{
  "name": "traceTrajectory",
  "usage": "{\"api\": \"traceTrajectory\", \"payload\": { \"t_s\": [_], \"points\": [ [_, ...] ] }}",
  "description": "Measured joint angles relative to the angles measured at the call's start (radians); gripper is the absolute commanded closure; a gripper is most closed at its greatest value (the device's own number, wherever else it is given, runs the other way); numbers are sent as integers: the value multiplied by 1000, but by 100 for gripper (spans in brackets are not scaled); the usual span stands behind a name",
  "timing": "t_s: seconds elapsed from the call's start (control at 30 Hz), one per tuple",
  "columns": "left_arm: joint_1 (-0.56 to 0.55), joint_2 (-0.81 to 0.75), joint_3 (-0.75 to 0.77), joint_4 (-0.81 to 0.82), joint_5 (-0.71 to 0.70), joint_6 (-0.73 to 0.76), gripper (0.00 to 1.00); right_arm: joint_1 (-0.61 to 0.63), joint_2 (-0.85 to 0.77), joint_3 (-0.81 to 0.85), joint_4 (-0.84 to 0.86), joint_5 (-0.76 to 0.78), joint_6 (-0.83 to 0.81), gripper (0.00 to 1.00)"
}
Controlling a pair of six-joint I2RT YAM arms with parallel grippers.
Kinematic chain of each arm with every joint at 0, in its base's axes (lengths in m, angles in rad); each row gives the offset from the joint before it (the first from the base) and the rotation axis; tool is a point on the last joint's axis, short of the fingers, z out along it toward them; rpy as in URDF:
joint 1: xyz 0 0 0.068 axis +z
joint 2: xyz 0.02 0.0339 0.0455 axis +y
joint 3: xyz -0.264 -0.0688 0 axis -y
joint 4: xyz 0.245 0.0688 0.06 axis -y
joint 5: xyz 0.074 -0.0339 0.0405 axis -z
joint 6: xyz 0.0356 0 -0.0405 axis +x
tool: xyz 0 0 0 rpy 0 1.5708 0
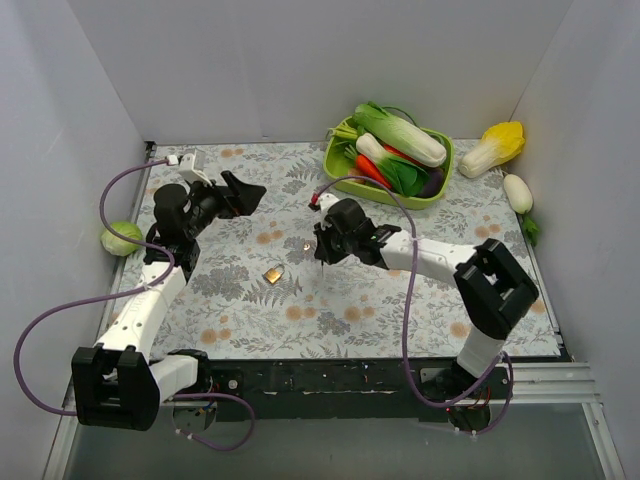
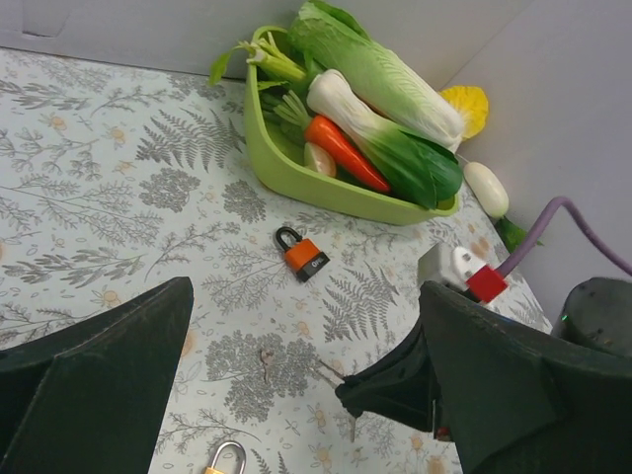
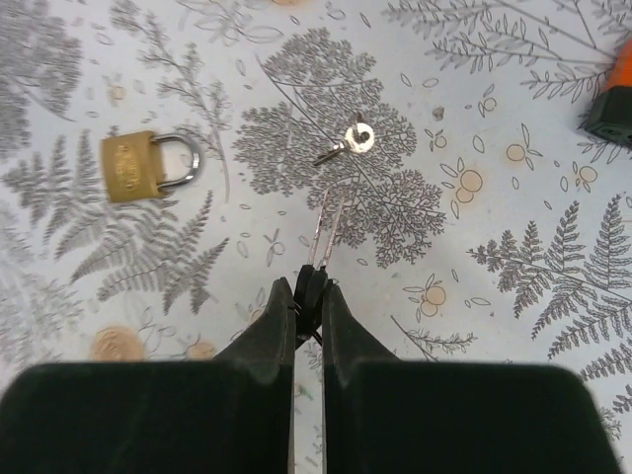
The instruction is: Unlock with the key
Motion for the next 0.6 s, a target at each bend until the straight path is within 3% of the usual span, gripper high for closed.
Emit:
{"api": "traceTrajectory", "payload": {
  "t_s": [0.2, 0.43, 0.6],
  "points": [
    [-24, 1, -7, 51, 139, 0, 2, -65, -190, -98, 109, -193, -5, 99],
    [-36, 43, -66, 286, 424, -145, 2, -146, -364, -183, 261, -399, 55, 99],
    [-62, 63, -69, 316, 490, -161, 2, -161, -437, -203, 352, -475, 97, 99]
  ]
}}
